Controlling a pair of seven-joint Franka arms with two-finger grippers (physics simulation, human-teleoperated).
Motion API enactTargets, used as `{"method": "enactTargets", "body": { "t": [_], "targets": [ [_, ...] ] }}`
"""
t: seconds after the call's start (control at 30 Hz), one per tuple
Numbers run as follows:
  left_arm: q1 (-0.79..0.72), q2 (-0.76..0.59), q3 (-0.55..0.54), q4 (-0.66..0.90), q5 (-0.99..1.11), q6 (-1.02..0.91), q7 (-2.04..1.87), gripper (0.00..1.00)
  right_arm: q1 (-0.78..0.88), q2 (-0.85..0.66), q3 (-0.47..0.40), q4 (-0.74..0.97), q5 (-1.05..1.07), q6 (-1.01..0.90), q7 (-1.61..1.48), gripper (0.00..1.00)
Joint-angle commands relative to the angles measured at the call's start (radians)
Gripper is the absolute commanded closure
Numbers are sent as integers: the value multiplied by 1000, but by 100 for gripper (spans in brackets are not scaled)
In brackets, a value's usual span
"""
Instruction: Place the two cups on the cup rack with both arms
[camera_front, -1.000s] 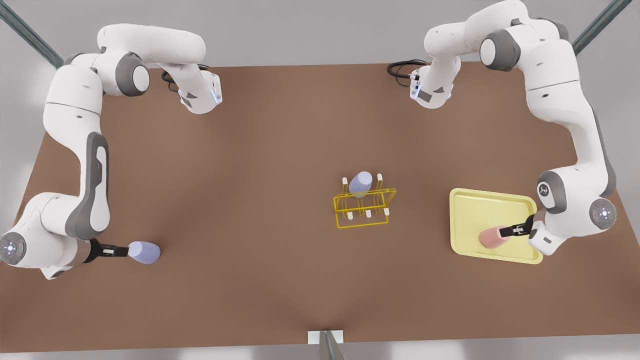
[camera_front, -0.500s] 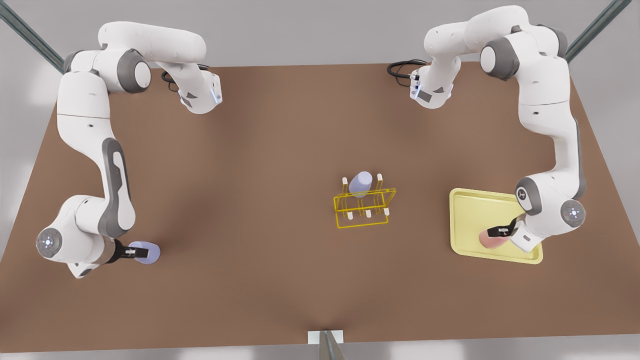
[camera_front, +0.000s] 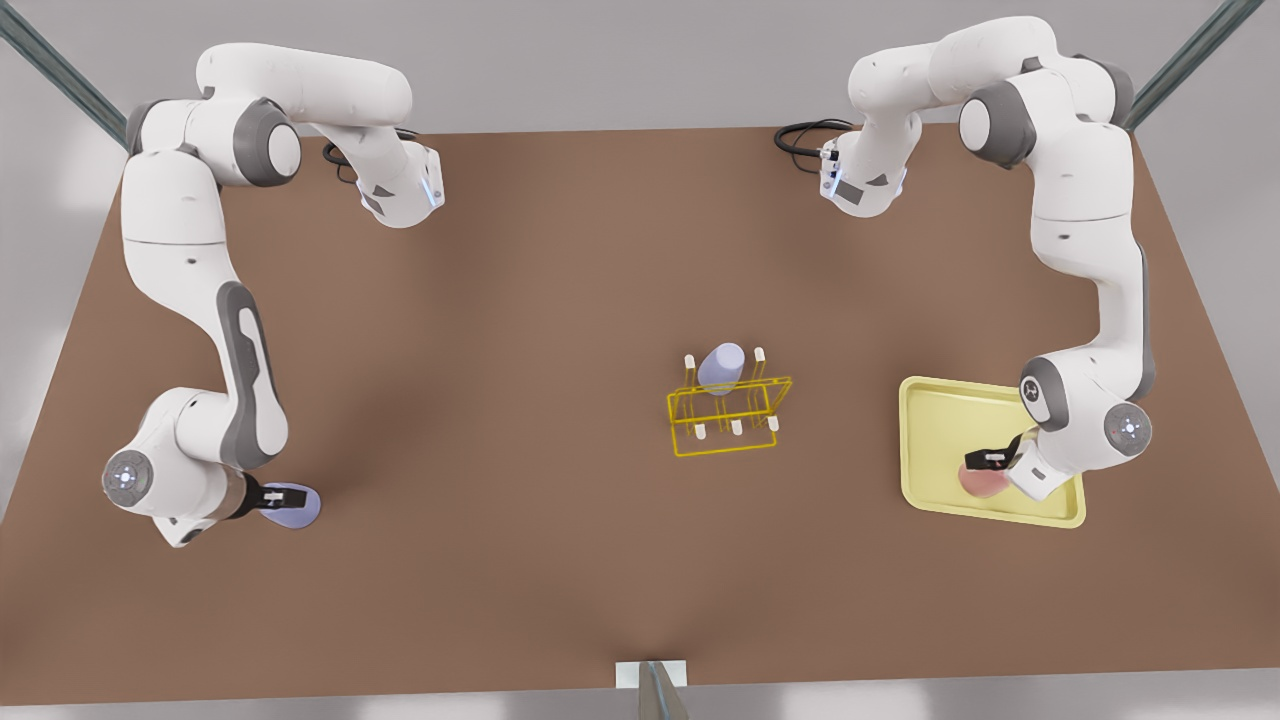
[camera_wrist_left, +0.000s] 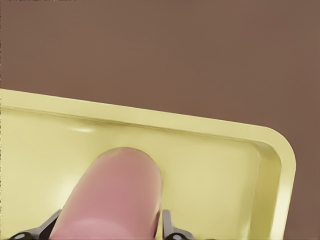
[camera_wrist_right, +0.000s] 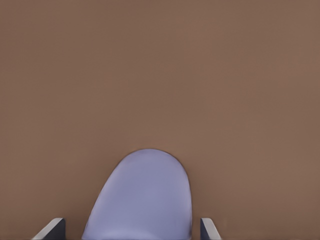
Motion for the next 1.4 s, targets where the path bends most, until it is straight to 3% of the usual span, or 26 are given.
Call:
{"method": "enactTargets", "body": {
  "t": [0.0, 0.2, 0.3, 0.5, 0.63, 0.73, 0.93, 1.1, 1.3, 1.33, 1.37],
  "targets": [
    [0, -5, 0, -1, -5, -3, 20, 21, 0, 0, 0, -8, 0, 15, -21, 0],
    [-2, -13, -1, 5, -5, -3, 5, 21, -3, 13, 0, -33, 0, 28, -21, 0],
    [-17, -81, -3, 7, -5, -145, -96, 21, -3, 16, -5, -33, 0, 28, -21, 0],
    [-55, -93, -10, 71, -9, -278, -180, 21, -1, 21, -5, -33, 0, 28, -21, 0],
    [-156, -91, -147, 165, 10, -330, -578, 21, -3, 16, -5, -22, 2, 15, -22, 16],
    [-196, -68, -201, 285, 9, -330, -805, 21, -5, 16, -3, -17, 3, 15, -21, 17],
    [-247, -94, -350, 288, 7, -441, -963, 21, 2, -8, 8, 7, 6, -18, -33, 17],
    [-287, -93, -351, 300, 56, -583, -971, 21, 71, -37, 34, 43, 20, -58, -25, 17],
    [-314, -85, -353, 288, 58, -548, -974, 20, 245, -74, 34, 104, 123, -85, -24, 16],
    [-314, -85, -353, 288, 56, -548, -974, 18, 272, -80, 34, 112, 146, -94, -19, 16],
    [-316, -84, -353, 288, 53, -545, -974, 0, 293, -80, 34, 115, 160, -94, -17, 16]
  ]
}}
